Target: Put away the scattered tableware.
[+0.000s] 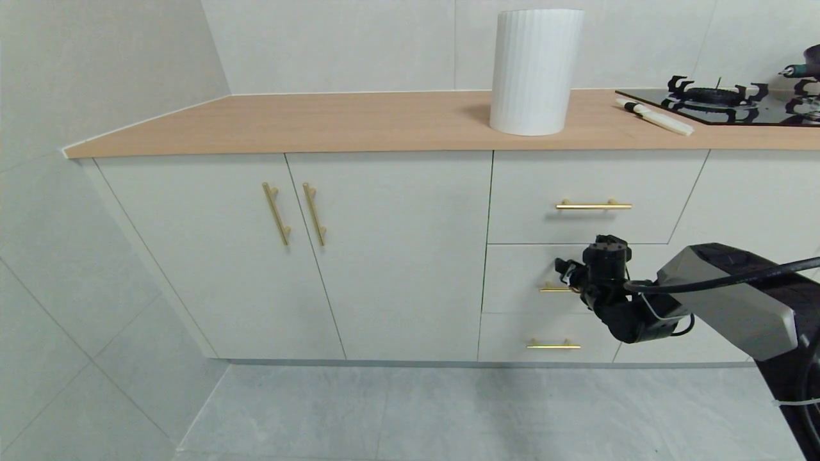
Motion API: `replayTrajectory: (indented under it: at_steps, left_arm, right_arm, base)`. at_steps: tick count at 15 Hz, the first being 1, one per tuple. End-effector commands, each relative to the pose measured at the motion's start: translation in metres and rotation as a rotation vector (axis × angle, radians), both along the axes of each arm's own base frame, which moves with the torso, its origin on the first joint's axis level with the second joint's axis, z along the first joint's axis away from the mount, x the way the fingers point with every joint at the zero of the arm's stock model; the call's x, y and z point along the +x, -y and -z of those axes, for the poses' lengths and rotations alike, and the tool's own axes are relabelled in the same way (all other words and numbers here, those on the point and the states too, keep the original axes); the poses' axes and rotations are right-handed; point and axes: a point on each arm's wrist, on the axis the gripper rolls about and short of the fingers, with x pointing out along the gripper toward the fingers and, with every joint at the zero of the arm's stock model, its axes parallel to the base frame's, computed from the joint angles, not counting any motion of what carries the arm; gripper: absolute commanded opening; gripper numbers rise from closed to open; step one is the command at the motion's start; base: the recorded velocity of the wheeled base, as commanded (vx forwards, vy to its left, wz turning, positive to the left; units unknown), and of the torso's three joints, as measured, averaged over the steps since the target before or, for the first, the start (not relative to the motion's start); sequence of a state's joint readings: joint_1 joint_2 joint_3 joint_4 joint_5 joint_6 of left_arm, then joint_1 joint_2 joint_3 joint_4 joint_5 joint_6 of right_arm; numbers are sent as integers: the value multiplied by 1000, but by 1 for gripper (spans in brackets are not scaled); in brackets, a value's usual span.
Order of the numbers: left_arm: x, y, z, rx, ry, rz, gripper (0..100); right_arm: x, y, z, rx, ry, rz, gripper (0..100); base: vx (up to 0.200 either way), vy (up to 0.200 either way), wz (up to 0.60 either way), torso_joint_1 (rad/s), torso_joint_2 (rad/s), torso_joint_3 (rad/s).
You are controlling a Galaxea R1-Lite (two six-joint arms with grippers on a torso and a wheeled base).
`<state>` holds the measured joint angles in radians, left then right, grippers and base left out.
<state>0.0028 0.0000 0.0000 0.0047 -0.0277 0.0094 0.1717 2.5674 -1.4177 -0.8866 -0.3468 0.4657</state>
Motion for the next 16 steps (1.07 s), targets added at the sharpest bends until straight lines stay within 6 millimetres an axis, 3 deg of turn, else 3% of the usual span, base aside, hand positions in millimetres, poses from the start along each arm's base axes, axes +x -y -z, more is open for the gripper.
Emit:
replayTrajectory:
  at_steps: [1, 7, 9, 12, 16]
  left_arm:
    - [0, 0, 0, 0, 0, 0, 100]
    - [0, 0, 0, 0, 0, 0, 100]
    - [0, 0, 0, 0, 0, 0, 100]
    - [0, 0, 0, 0, 0, 0, 100]
    - [0, 0, 0, 0, 0, 0, 100]
  right_arm:
    - [6, -1, 4, -1, 15, 15, 100]
    - [9, 1, 0, -3, 34, 39, 100]
    - [-3, 3, -18, -5, 31, 41, 100]
    - [-59, 7, -67, -7, 3, 11, 100]
    - [-167, 26, -160, -32, 109, -53, 100]
  base:
    - [0, 0, 0, 0, 0, 0]
    - [0, 0, 0, 0, 0, 0]
    - [0, 0, 0, 0, 0, 0]
    - [0, 0, 0, 0, 0, 0]
    - [0, 0, 0, 0, 0, 0]
